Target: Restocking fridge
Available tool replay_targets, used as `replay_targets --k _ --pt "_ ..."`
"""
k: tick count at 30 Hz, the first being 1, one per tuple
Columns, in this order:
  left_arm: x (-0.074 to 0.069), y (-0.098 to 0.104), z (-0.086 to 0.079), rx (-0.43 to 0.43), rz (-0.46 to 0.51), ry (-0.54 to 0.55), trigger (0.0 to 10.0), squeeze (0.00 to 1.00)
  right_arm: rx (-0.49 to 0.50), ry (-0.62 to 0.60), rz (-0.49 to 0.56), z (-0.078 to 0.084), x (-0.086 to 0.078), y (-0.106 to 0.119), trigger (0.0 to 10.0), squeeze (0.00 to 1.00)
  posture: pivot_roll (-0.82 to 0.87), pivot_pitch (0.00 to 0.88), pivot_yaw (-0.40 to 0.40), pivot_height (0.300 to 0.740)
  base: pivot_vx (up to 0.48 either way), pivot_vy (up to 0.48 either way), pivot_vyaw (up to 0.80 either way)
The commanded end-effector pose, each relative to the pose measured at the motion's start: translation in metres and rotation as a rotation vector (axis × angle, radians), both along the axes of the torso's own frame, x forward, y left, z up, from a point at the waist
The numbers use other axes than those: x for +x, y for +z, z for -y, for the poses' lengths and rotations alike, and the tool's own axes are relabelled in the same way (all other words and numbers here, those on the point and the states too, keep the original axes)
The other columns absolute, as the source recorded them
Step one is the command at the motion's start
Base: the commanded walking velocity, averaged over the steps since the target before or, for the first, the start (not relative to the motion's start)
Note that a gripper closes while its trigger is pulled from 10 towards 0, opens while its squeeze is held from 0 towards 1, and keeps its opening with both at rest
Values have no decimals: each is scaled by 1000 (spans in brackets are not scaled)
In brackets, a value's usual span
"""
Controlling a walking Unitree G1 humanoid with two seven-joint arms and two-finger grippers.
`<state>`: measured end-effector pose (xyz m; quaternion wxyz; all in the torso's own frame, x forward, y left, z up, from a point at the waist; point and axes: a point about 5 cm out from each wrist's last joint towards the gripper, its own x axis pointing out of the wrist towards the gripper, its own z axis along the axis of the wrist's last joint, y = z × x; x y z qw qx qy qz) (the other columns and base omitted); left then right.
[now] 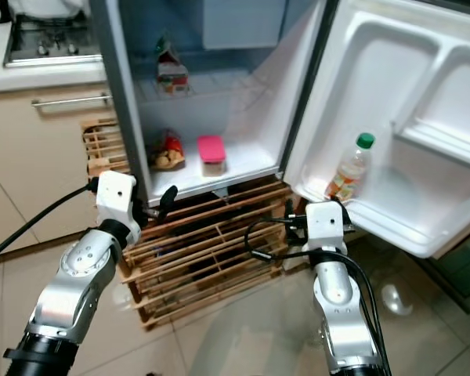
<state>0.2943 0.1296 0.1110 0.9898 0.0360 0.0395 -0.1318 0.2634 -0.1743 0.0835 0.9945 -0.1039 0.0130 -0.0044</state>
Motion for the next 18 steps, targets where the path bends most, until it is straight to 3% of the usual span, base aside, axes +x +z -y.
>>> replay_targets --k 1,4,7,14,18 --pt "1 0 5 0 9 -12 10000 0 -10 9 12 1 1 4 10000 0 -122 0 -27 740 0 0 0" --pt "0 -1 5 -4 11 -12 10000 0 -8 5 7 2 -1 3 10000 0 -122 0 -26 740 0 0 0" --pt "-6 2 4 -82 33 10 10000 0 6 -3 -10 5 -3 0 10000 0 -120 0 -25 740 94 0 0" --pt "-7 12 13 -92 92 -12 10000 0 84 69 -10 -8 2 3 10000 0 -113 0 -26 740 480 0 0" --pt "-8 21 16 -71 151 -46 10000 0 126 59 -34 -7 3 0 10000 0 -108 0 -28 740 480 0 0"
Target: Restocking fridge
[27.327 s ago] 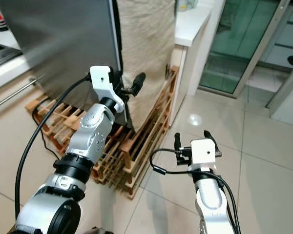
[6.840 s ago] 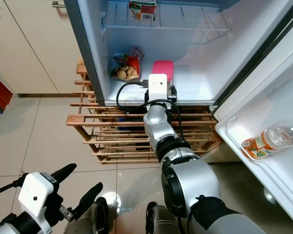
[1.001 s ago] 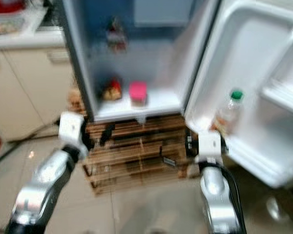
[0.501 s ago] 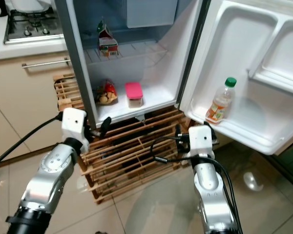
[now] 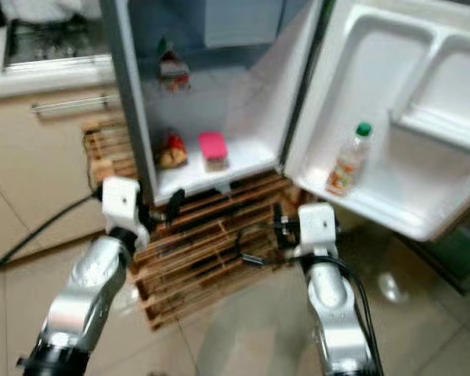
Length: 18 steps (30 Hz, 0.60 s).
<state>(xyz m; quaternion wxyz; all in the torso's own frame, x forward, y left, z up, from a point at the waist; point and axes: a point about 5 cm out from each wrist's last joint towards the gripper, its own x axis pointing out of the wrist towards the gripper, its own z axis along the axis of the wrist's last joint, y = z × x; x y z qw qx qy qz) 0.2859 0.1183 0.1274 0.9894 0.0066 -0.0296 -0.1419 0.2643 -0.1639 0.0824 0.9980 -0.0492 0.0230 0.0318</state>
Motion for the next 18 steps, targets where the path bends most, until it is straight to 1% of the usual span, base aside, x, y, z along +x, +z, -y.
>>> replay_targets --k 1,2,4,8,9,13,14,15,18 --pt "-1 8 6 21 46 -39 10000 0 17 -10 -15 5 3 0 10000 0 -106 0 -28 740 480 0 0" --pt "-1 8 6 21 46 -39 10000 0 17 -10 -15 5 3 0 10000 0 -106 0 -28 740 480 0 0" --pt "-3 10 8 49 67 -70 10000 0 14 -5 -21 6 4 -1 10000 0 -105 0 -28 740 480 0 0" --pt "-5 15 12 53 90 -95 10000 0 15 2 -29 6 4 -2 10000 0 -105 0 -28 740 480 0 0" --pt "-5 17 13 67 101 -102 10000 0 16 2 -30 6 4 -2 10000 0 -105 0 -28 740 480 0 0" --pt "-3 29 17 80 149 -124 10000 0 10 -1 -52 5 6 -5 10000 0 -101 0 -25 740 480 0 0" --pt "-2 33 18 75 153 -126 10000 0 3 -8 -66 5 9 -7 10000 0 -101 0 -25 740 277 0 0" --pt "-2 39 19 52 165 -135 10000 0 -14 -34 -79 7 13 -8 10000 0 -97 0 -25 740 0 0 0" --pt "-2 44 20 27 169 -143 10000 0 -21 -58 -86 9 18 -8 10000 0 -94 0 -23 740 0 0 0"
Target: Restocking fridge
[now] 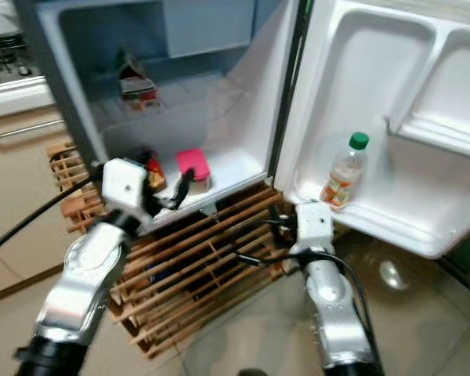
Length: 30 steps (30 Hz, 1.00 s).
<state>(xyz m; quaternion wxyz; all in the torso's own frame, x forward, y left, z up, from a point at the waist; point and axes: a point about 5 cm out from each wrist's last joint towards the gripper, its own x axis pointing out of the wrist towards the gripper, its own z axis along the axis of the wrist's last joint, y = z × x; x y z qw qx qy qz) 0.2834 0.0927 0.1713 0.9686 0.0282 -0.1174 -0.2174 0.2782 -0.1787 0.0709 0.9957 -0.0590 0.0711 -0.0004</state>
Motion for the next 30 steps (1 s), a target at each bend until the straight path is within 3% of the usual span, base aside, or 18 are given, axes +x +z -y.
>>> replay_targets --k 1,4,8,12,14,16,19,24,26,30 --pt "1 4 -6 -17 -9 8 10000 0 4 1 -2 -6 7 3 10000 0 -89 0 -24 740 0 0 0" --pt "-3 33 -5 -75 56 -57 10000 0 -47 19 -69 -11 23 0 10000 0 -70 0 -28 740 0 0 0" --pt "-9 51 -7 -78 74 -144 10000 0 -60 26 -95 -13 30 -3 10000 0 -48 0 -29 740 0 0 0" --pt "-20 41 -14 -7 -6 -230 10000 0 -65 37 -116 -21 38 -6 10000 0 -14 0 -29 740 0 0 0" --pt "-35 26 -25 47 -101 -264 10000 0 -55 36 -131 -26 42 -9 10000 0 18 0 -37 740 0 0 0" --pt "-42 21 -29 70 -129 -274 10000 0 -59 51 -123 -28 43 -8 10000 0 27 0 -41 740 0 0 0" --pt "-46 15 -38 75 -150 -207 10000 0 -87 81 -106 -33 42 -6 10000 0 35 0 -48 740 0 0 0" --pt "-50 5 -42 -8 -186 -129 10000 0 -49 100 -84 -38 41 -6 10000 0 39 0 -60 740 0 -177 198" --pt "-48 -4 -48 -75 -186 34 10000 0 -60 119 -57 -41 42 -2 10000 0 29 0 -69 740 0 -431 494" --pt "-45 -6 -48 -81 -178 106 10000 0 -65 122 -54 -40 43 -2 10000 0 20 0 -73 740 0 -430 495"
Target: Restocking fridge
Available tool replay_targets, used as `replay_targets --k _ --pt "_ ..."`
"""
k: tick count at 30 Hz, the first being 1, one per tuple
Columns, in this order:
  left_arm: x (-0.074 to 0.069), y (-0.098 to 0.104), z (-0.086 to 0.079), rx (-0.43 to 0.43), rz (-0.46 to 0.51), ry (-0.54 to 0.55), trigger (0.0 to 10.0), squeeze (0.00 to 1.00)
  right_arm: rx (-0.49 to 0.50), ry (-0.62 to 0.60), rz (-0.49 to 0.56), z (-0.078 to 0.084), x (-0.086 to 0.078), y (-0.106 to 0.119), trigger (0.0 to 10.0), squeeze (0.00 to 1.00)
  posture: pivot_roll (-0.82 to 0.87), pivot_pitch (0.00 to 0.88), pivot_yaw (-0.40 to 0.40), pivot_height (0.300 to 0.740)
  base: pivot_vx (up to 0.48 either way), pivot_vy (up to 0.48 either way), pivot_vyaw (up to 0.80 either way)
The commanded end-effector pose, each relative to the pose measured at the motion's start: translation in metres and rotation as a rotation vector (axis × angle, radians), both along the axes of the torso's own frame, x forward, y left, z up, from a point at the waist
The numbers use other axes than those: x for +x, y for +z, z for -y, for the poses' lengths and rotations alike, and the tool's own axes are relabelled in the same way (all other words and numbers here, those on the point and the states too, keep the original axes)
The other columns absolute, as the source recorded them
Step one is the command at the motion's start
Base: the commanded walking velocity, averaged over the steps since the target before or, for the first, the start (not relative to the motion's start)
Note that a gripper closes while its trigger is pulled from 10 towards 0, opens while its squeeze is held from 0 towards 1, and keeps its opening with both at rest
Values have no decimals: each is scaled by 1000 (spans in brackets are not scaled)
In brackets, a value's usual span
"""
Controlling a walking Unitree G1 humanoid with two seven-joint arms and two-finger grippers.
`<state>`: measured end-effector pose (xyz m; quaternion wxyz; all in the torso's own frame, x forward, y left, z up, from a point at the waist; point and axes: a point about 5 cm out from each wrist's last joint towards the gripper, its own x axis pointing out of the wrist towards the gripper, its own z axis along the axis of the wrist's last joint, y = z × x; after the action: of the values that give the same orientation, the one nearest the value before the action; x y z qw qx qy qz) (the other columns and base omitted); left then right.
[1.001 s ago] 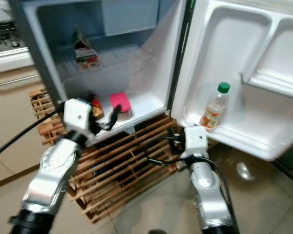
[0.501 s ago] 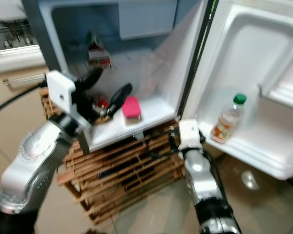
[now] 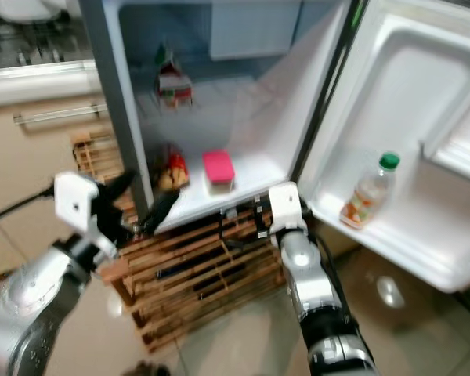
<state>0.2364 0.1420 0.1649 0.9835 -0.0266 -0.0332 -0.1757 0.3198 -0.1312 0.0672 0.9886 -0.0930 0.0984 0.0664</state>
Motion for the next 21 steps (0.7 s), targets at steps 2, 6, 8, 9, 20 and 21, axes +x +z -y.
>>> replay_targets --k 2,6,8,9,20,21 --pt "4 2 4 6 26 58 10000 0 -10 -10 12 8 3 2 10000 0 13 0 -75 740 0 -429 497" --pt "8 5 4 10 49 119 10000 0 -11 -3 18 7 4 4 10000 0 5 0 -77 740 0 -428 491" --pt "9 3 2 16 43 156 10000 0 -9 3 18 5 4 4 10000 0 2 0 -76 740 0 -429 491" --pt "10 2 1 16 38 172 10000 0 -8 5 18 4 4 4 10000 0 1 0 -76 740 0 -431 488" --pt "17 -7 -12 65 3 320 10000 0 21 78 5 -12 6 3 10000 0 0 0 -82 740 51 -178 136" --pt "17 -7 -11 70 7 317 10000 0 25 85 11 -13 6 4 10000 0 1 0 -83 740 0 0 0"
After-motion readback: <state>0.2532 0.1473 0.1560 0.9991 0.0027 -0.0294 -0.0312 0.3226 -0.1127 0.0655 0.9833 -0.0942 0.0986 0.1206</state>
